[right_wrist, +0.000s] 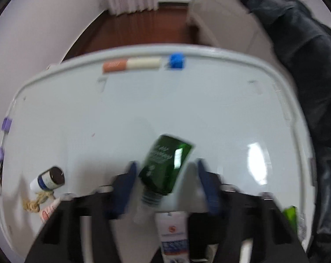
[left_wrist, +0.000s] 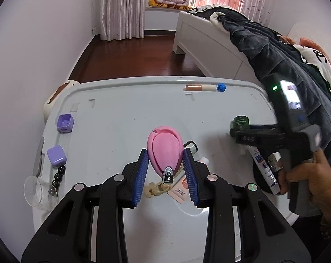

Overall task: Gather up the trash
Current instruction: 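Grasp the pink nail clipper with the left gripper while the right grasps the green bottle, then move both held items over the orange bucket and open both grippers, then grasp the blue-labelled white tube with the left gripper while the right grasps the green-labelled tube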

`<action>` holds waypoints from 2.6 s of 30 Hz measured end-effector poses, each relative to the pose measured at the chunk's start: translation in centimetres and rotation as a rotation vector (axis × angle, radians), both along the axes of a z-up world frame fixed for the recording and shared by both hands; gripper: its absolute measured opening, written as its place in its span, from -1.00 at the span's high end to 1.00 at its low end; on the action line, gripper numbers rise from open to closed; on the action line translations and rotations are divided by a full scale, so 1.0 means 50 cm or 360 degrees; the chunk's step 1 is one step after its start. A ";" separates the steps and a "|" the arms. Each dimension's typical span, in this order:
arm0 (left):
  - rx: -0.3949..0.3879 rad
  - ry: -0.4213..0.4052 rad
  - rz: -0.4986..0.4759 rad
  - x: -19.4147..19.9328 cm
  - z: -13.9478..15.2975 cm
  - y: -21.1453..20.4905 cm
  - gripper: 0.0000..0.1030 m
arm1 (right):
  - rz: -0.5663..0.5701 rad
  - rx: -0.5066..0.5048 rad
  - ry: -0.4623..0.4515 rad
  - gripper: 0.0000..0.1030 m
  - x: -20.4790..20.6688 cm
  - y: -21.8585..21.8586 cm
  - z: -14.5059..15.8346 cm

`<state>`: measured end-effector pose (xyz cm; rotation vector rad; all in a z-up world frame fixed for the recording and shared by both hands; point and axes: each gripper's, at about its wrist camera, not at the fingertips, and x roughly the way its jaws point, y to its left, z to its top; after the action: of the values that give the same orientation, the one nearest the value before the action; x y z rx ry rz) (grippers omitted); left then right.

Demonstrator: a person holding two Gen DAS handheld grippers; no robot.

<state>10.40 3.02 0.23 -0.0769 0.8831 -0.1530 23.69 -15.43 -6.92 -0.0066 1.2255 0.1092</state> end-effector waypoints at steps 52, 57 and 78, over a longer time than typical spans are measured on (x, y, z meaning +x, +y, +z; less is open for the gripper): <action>-0.0046 0.0448 -0.0422 -0.454 -0.133 -0.133 -0.26 | 0.0116 0.0414 0.0031 -0.52 -0.606 -0.154 0.113; -0.0009 0.0299 -0.0379 -0.386 -0.069 -0.165 -0.26 | -0.0002 0.0353 -0.0405 -0.76 -0.519 -0.231 0.260; 0.0034 0.0284 -0.0237 -0.036 -0.113 -0.374 0.21 | -0.0376 0.0274 -0.0703 -0.88 -0.463 -0.393 0.260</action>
<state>8.59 -15.69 -5.41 -0.0047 1.0688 -0.2789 0.55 -35.07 6.09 0.2513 0.7659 0.0049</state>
